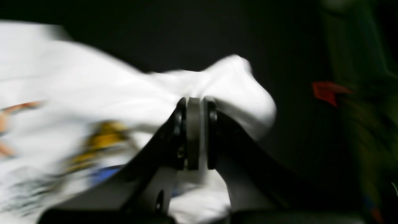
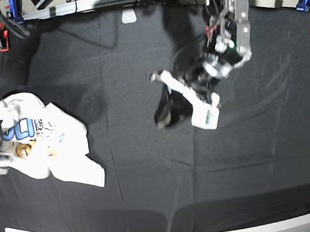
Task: Layout the t-shirt on the table in an organized manner, then fold the t-shirt properly
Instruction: 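Lift the t-shirt with both grippers and lay it spread on the table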
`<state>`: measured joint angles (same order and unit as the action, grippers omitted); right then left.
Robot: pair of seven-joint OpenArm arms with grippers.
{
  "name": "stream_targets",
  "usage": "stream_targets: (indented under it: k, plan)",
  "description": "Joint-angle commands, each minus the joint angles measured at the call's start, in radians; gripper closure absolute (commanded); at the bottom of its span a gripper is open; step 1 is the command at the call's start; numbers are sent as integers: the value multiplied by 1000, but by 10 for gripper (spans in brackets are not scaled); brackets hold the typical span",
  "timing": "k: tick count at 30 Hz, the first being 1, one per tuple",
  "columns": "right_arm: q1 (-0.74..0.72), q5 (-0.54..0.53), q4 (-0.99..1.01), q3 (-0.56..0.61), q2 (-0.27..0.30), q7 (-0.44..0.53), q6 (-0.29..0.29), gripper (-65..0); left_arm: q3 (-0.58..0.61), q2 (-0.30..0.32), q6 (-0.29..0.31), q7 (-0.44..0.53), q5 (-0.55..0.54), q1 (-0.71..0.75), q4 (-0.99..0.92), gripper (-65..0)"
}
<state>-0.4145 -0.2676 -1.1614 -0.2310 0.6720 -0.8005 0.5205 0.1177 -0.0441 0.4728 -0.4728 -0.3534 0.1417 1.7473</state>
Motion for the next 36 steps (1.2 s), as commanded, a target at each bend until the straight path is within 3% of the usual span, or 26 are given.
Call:
stream_targets:
  k: [1, 3, 5, 11, 16, 20, 24, 28, 31, 33, 36]
  plan:
    - [-31, -39, -53, -6, 18, 3, 30, 0, 14, -5, 7, 11, -11, -21, 18, -130]
    - [-31, -105, -122, -6, 18, -46, 81, 0, 41, -5, 7, -21, -2, -39, 18, -130]
    - [-32, -146, -184, -6, 21, -125, 82, 0, 66, -6, 6, -32, 24, -48, 18, -131]
    - [-37, -125, -256, -6, 35, -288, 82, -215, 101, -6, 6, -28, 42, -48, 18, -132]
    - [-37, 34, -256, -47, 43, -318, 60, -223, 101, -9, 6, -28, 38, -48, 17, -132]
    - [-37, 48, -256, -138, 43, -322, 25, -223, 101, -29, 5, -28, 27, -51, -5, -132]
    - [-37, 44, -256, -257, 43, -320, 2, -223, 102, -92, 3, -28, 27, -85, -101, -132]
    - [0, -101, -256, -343, 61, -322, 10, -223, 183, -105, 3, -29, 26, -169, -221, -132]
    - [82, -248, -256, -341, 70, -320, 103, -223, 290, -105, 0, -29, 71, -235, -264, -132]
    - [148, -373, -256, -329, 65, -320, 165, -223, 365, -105, -54, -29, 128, -271, -267, -132]
    - [226, -475, -256, -308, 34, -322, 178, -223, 462, -105, -152, -29, 211, -313, -268, -132]
